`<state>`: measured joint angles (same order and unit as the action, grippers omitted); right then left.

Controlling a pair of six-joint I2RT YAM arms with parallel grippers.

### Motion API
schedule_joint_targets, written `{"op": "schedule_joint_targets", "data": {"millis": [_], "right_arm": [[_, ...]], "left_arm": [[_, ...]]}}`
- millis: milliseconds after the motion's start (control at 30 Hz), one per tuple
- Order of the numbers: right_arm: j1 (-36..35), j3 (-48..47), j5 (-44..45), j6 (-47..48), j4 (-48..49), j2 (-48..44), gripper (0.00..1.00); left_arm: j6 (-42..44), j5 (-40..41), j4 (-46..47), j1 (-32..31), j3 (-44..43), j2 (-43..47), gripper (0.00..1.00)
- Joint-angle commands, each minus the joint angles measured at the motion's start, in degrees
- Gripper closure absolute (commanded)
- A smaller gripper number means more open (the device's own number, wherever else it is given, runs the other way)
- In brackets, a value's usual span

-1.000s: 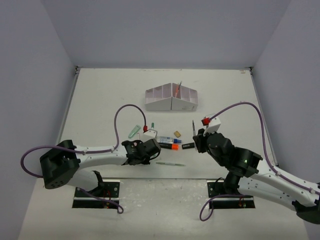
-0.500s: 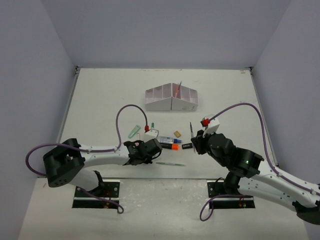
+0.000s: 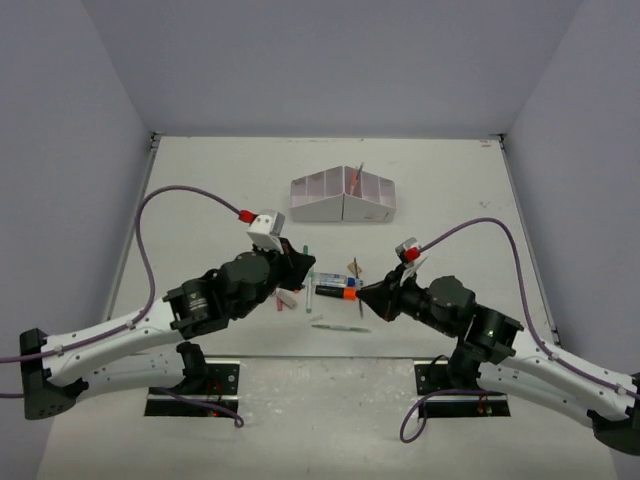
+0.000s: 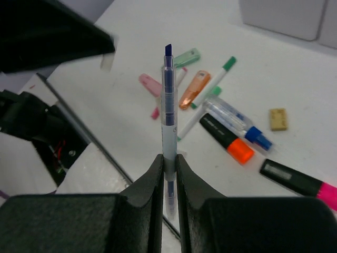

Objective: Sort the stationery into containers
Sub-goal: Close the pen cap on the pen.

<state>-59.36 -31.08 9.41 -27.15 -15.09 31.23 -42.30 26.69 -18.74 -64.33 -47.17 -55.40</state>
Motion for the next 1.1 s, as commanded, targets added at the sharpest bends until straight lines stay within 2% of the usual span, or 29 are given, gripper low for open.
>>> {"op": "schedule_joint_targets", "data": {"millis": [0,133,233,500,1067], "right_arm": [[-0.19,5.42,-18.63,-6.70,22.39,4.42,1.00],[-1.30,6.28,-23.72,-8.78,30.89,8.51,1.00],[-2.35,5.25,-25.37,-8.88,32.48,9.55,1.00],[-3.48,3.70,-18.85,-12.24,29.35,8.84,1.00],[-4.17,2.08,-15.86,-11.08,24.76,5.80,1.00]], "left_arm": [[5.32,1.49,27.57,0.56,6.52,7.82,1.00],[7.18,-5.74,52.09,0.60,14.24,10.01,1.00],[7.25,-9.16,58.13,0.60,15.60,8.67,1.00],[6.10,-15.24,64.63,0.60,19.06,8.61,1.00],[5.73,-14.37,63.92,0.60,20.54,8.06,1.00]]}}
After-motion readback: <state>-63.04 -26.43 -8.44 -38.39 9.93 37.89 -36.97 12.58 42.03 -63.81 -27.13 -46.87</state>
